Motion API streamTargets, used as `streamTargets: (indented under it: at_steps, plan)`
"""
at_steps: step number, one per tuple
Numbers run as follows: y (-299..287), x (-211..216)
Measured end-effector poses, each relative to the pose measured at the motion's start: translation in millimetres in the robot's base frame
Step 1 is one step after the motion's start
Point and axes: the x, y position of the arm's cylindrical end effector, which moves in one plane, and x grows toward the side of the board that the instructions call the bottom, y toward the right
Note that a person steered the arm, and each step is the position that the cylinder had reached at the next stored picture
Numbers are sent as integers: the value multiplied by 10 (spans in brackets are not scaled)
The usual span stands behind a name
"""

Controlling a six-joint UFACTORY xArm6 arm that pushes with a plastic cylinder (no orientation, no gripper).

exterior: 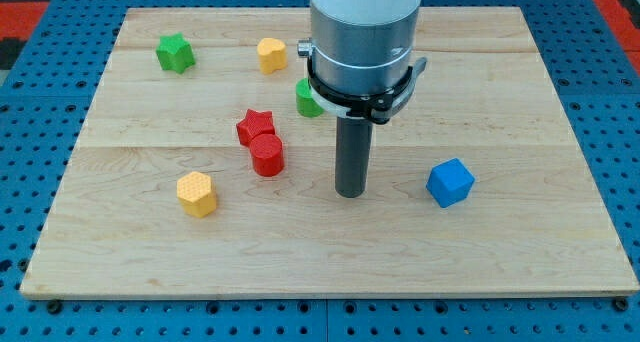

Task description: Place your arm at the bottom center

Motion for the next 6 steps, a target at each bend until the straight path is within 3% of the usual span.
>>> streamTargets:
  at_steps: [5,6]
  plan:
    - [518,2]
    - [205,38]
